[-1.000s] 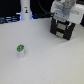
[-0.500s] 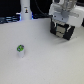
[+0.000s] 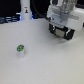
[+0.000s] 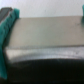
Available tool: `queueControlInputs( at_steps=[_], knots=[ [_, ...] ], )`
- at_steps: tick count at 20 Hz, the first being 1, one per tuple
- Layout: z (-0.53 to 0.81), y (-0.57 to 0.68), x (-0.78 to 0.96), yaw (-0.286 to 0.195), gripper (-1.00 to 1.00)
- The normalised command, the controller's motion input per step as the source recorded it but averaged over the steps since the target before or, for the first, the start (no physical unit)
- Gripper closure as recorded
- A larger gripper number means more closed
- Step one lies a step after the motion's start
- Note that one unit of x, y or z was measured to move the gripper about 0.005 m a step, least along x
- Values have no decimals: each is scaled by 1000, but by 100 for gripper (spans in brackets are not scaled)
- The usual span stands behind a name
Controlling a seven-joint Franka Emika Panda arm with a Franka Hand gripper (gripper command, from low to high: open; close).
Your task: Open the kcup holder, insert the kcup into the holder, and close the kcup holder
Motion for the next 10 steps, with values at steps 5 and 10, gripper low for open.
queueControlInputs(
  at_steps=[5, 10],
  knots=[
    [217, -236, 983, -14, 100],
    [214, -289, 936, -42, 100]
  ],
)
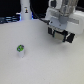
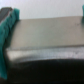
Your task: Open the kcup holder, insert the kcup into the holder, and close the kcup holder
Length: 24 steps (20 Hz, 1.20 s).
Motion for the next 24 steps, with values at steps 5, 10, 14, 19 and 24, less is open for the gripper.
queueControlInputs(
  at_steps=[5, 10, 14, 19, 24],
  knots=[
    [234, -331, 950, -49, 100],
    [228, -290, 832, -56, -100],
    [265, -72, 521, -68, -100],
    [307, -154, 253, -100, -100],
    [364, -411, 107, -161, -100]
  ],
)
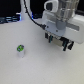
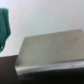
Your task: Open the kcup holder, insert the kcup into the holder, and close the kcup holder
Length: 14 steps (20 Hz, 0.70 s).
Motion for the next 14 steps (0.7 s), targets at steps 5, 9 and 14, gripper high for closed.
queueControlInputs(
  at_steps=[5, 9, 14],
  knots=[
    [340, -529, 5, -201, -100],
    [267, -541, -76, -221, -100],
    [236, -440, -177, -245, -100]
  ],
)
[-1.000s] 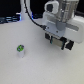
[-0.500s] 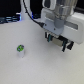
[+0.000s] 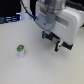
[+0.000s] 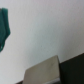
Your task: Open the kcup holder, insert the kcup into the holder, and close the kcup holder
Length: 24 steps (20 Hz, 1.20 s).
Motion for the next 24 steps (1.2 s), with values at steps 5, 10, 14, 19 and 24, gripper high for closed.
queueControlInputs(
  at_steps=[5, 10, 14, 19, 24],
  knots=[
    [127, -355, -331, -253, -100],
    [22, -393, -326, -259, -100],
    [-3, -442, -313, -254, -100],
    [-37, -480, -287, -249, -100],
    [-114, -524, -255, -252, -100]
  ],
)
